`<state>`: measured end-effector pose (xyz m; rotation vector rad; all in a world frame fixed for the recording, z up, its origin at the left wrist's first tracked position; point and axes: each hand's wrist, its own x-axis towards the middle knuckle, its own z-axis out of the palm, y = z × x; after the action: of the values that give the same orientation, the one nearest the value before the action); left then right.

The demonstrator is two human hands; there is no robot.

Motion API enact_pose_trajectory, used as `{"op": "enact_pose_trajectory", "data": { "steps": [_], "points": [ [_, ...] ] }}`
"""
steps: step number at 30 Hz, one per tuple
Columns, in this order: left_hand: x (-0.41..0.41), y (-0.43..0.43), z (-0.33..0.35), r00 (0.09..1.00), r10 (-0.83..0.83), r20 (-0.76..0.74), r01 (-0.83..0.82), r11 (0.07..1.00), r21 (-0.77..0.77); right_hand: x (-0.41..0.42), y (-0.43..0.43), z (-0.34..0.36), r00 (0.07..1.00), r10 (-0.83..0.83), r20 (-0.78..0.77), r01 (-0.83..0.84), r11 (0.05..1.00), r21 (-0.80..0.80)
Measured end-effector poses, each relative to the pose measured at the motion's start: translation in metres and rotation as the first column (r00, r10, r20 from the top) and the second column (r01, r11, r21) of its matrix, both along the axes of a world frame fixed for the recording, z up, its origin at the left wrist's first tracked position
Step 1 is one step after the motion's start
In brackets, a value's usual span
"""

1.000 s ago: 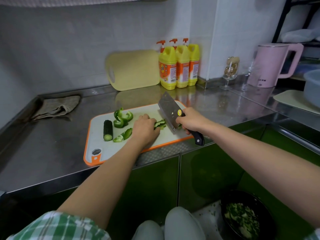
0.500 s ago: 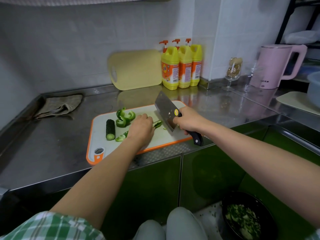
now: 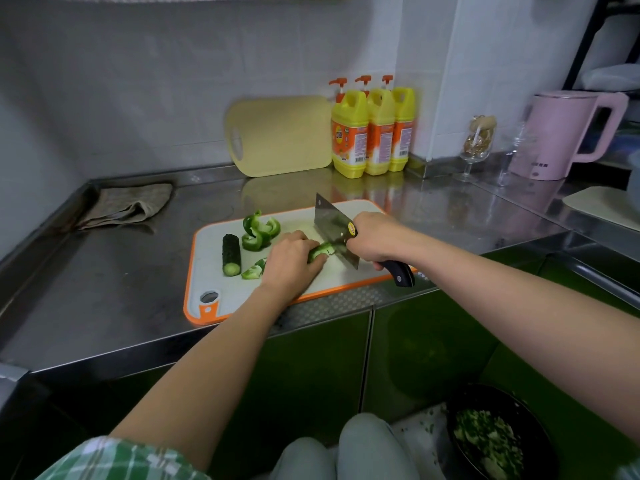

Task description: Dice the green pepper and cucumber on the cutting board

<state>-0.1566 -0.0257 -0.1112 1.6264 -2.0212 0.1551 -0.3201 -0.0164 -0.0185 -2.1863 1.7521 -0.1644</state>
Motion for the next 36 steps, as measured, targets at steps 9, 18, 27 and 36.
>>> {"op": "enact_pose_trajectory", "data": {
  "steps": [9,18,27,36],
  "points": [
    [0.001,0.001,-0.001,1.0,-0.029,0.004,0.029,1.0,0.008,0.018,-0.004,-0.013,0.997,-0.028,-0.07,0.026,0.999,-0.022],
    [0.001,0.004,-0.002,0.996,0.08,0.024,-0.077,0.99,-0.114,0.0,-0.017,-0.008,0.989,-0.037,0.141,0.048,0.996,-0.075],
    [0.001,0.003,-0.003,0.998,0.062,0.008,-0.06,0.991,-0.122,0.012,-0.002,-0.002,0.999,0.01,-0.031,-0.009,1.0,0.026],
    [0.002,0.003,-0.003,0.997,0.044,-0.066,-0.05,0.994,-0.095,0.011,-0.01,-0.024,0.99,-0.046,0.135,0.058,0.994,-0.091]
  ]
}}
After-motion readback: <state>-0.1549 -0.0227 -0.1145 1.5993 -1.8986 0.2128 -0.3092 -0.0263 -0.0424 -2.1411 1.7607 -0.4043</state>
